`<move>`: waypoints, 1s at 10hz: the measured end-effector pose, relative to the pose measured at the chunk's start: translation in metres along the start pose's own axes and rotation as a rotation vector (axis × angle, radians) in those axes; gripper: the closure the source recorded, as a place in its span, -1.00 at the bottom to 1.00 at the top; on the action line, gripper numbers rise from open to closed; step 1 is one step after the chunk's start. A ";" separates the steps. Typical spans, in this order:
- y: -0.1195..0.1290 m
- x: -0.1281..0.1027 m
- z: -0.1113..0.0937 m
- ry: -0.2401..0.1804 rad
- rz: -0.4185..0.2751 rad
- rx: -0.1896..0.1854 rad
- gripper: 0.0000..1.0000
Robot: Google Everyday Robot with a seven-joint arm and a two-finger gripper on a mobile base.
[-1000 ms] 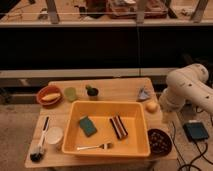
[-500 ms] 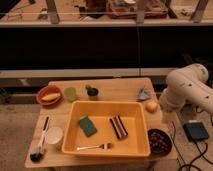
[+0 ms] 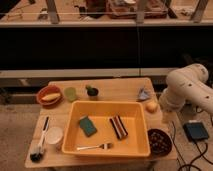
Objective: Place grapes in paper cup
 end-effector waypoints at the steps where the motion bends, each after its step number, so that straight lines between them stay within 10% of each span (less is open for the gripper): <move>1: 0.000 0.000 0.000 0.000 0.000 0.000 -0.30; 10: 0.061 0.012 -0.029 -0.097 -0.035 0.043 -0.30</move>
